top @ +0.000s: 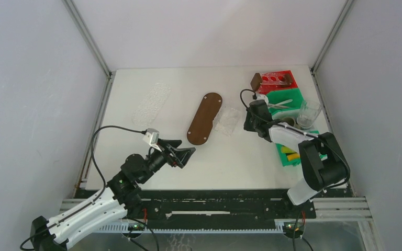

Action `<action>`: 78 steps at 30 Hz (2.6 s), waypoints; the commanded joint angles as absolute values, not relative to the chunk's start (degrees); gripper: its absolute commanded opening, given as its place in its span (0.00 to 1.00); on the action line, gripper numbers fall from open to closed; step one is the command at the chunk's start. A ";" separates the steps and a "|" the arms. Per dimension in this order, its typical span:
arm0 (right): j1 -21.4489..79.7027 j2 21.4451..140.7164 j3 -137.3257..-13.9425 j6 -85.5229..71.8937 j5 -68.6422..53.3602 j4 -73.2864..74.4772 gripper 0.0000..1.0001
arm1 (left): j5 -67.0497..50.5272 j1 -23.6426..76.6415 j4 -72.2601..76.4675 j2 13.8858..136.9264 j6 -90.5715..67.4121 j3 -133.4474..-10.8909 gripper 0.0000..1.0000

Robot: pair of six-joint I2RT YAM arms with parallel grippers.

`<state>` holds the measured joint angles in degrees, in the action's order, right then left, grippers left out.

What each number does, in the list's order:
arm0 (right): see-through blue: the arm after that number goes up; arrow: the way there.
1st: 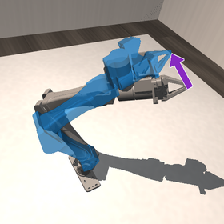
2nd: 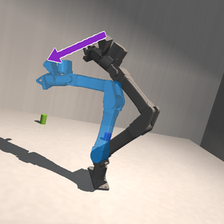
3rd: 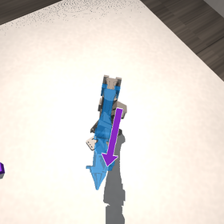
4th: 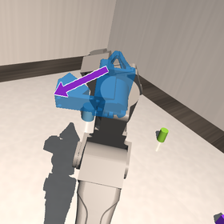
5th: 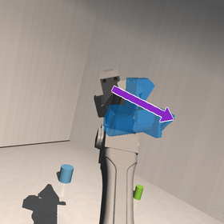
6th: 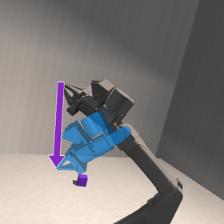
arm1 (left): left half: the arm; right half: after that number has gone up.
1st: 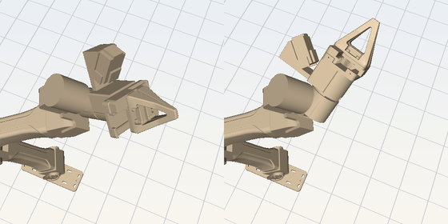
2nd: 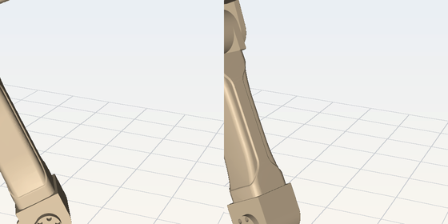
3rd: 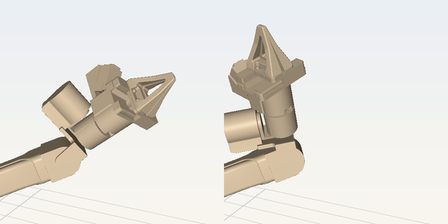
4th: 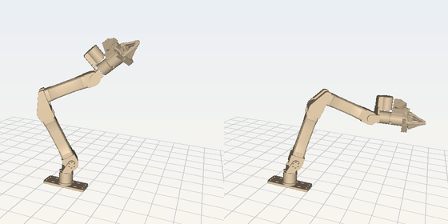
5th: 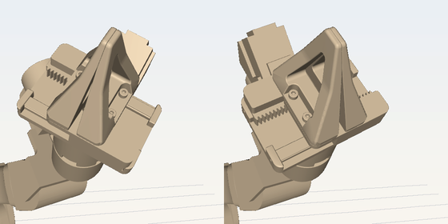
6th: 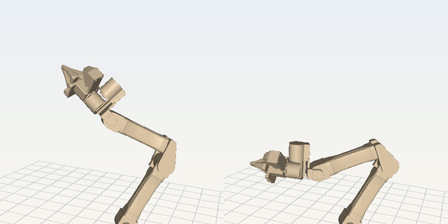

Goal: Prepare toiletry sets of a toothbrush and toothpaste on the tray
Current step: Adjust the toothpaste holder at the center of the board, then pick up the toothpaste holder from the storage box.

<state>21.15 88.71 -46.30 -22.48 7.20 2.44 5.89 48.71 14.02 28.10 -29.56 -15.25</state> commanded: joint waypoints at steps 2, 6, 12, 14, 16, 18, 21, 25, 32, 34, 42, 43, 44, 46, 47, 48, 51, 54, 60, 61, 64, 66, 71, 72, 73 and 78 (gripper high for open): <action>21.36 90.72 -51.15 -23.13 5.91 -1.71 0.17 | 6.84 48.36 16.37 27.73 -29.14 -16.17 0.91; 21.43 92.79 -53.00 -22.84 3.97 -2.00 0.17 | 7.09 48.25 16.48 28.07 -28.55 -16.16 0.91; 21.70 95.21 -54.92 -22.66 1.07 -2.43 0.17 | 7.02 48.25 16.32 28.51 -28.04 -16.60 0.91; 21.92 95.34 -54.93 -22.49 0.49 -2.82 0.17 | 7.03 48.21 16.28 28.48 -27.92 -16.60 0.91; 22.11 95.50 -55.21 -22.12 0.88 -2.72 0.18 | 6.92 48.16 16.22 28.51 -27.94 -16.59 0.91; 22.18 95.29 -56.04 -22.03 2.63 0.16 0.18 | 6.89 48.16 15.90 28.39 -27.87 -16.76 0.91; 22.01 92.94 -55.35 -21.37 4.79 2.83 0.19 | 7.10 48.16 15.56 27.95 -27.93 -16.83 0.91; 22.49 85.81 -51.58 -20.22 5.84 4.28 0.21 | 6.93 48.16 15.70 27.49 -28.33 -17.57 0.91; 23.65 66.34 -44.69 -17.16 -3.29 5.31 0.34 | 4.96 48.16 16.87 30.35 -29.46 -23.31 0.93; 23.65 59.52 -43.27 -15.94 -6.30 4.87 0.43 | 3.97 48.16 16.96 31.91 -29.61 -26.03 0.94; 19.69 44.09 -39.40 -14.74 -16.32 2.53 0.83 | 4.50 48.08 21.74 40.99 -28.78 -35.18 0.97; 18.89 43.88 -39.38 -14.84 -17.44 2.60 0.84 | 4.77 48.03 21.78 43.02 -28.27 -36.66 0.97; 18.14 43.79 -39.38 -14.75 -18.54 2.63 0.86 | 4.68 47.93 21.79 44.58 -27.90 -38.46 0.97; 16.69 43.50 -39.38 -14.20 -19.81 2.68 0.88 | 4.30 47.69 21.80 47.51 -26.75 -41.80 0.97; 15.72 43.25 -39.57 -14.29 -20.47 2.72 0.90 | 3.81 47.46 21.80 48.97 -26.34 -43.61 0.97; 14.67 42.97 -39.82 -14.55 -21.44 2.72 0.91 | 3.15 47.26 21.80 50.36 -25.86 -45.36 0.97; 12.10 42.53 -39.90 -15.75 -24.07 0.90 0.98 | 1.00 46.66 22.39 54.58 -24.28 -49.77 0.97; 10.69 44.21 -40.00 -17.52 -23.86 -1.35 1.00 | -2.56 45.12 25.81 58.42 -24.18 -53.39 0.97; 8.92 55.39 -47.10 -20.50 -22.22 -3.54 0.99 | -17.35 37.06 34.28 70.08 -27.18 -63.30 0.93; 8.89 57.52 -48.47 -21.16 -20.59 -4.10 0.99 | -19.46 35.17 37.42 72.28 -29.49 -64.36 0.92; 8.90 62.94 -50.64 -25.17 -14.65 -8.67 0.95 | -23.28 30.26 49.70 77.40 -37.59 -64.96 0.91; 9.09 66.09 -51.80 -28.21 -10.85 -11.25 0.90 | -24.21 28.25 54.76 80.21 -42.03 -65.29 0.89; 10.37 76.04 -57.51 -38.31 5.44 -9.67 0.88 | -27.91 24.56 49.68 84.18 -42.43 -66.94 0.85; 10.37 77.21 -58.43 -41.03 8.99 -8.47 0.88 | -28.32 24.58 48.06 83.88 -40.96 -66.44 0.85; 10.44 79.19 -59.03 -42.93 11.98 -8.32 0.88 | -28.39 24.61 45.94 83.30 -39.24 -65.64 0.85; 10.38 84.40 -61.81 -51.37 23.71 -9.18 0.85 | -25.08 24.61 30.26 79.73 -26.11 -65.85 0.87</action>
